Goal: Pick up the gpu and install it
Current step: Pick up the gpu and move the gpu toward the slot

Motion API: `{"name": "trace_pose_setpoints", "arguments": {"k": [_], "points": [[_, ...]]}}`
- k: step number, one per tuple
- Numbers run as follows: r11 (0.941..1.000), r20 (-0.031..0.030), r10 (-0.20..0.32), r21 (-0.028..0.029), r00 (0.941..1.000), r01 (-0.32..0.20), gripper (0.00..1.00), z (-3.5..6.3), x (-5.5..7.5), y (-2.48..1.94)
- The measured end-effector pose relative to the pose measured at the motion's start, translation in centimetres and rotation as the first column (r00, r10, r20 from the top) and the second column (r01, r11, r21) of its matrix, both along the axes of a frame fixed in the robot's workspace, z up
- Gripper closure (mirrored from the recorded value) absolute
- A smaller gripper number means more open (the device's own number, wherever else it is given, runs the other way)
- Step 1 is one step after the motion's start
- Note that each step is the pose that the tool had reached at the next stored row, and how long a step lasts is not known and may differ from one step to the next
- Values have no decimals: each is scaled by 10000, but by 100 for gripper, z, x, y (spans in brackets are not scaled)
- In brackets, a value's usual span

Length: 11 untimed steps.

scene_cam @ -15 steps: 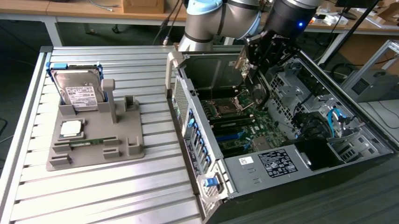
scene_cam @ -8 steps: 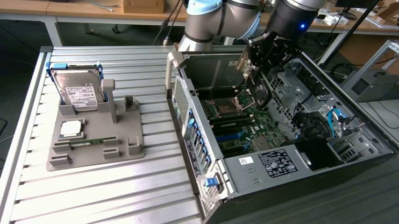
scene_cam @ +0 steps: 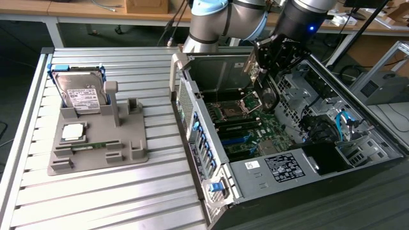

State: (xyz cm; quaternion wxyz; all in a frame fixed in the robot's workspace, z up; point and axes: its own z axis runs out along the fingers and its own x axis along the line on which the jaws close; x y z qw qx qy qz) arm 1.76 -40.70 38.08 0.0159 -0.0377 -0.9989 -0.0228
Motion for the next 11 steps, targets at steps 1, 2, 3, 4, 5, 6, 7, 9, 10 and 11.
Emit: {"name": "trace_pose_setpoints", "arguments": {"k": [1, 2, 3, 4, 5, 6, 7, 9, 10, 11], "points": [[10000, 0, 1, 0, 10000, -1, 73, -3, 5, -1], [10000, 0, 0, 0, 10000, 0, 73, -5, 8, -2], [10000, 0, 0, -1, 10000, 0, 73, -8, 14, -3], [10000, 0, 1, 0, 10000, -1, 73, -11, 19, -4], [10000, 0, 0, 0, 10000, 0, 73, -15, 24, -5], [10000, 0, 1, -1, 10000, -1, 73, -17, 29, -6], [10000, 0, 0, -2, 10000, 0, 73, -20, 35, -7], [10000, 0, 0, -2, 10000, 0, 73, -26, 46, -9], [10000, 0, 0, -2, 10000, 0, 73, -29, 51, -9], [10000, 0, 0, -2, 10000, 0, 73, -32, 56, -10]]}}
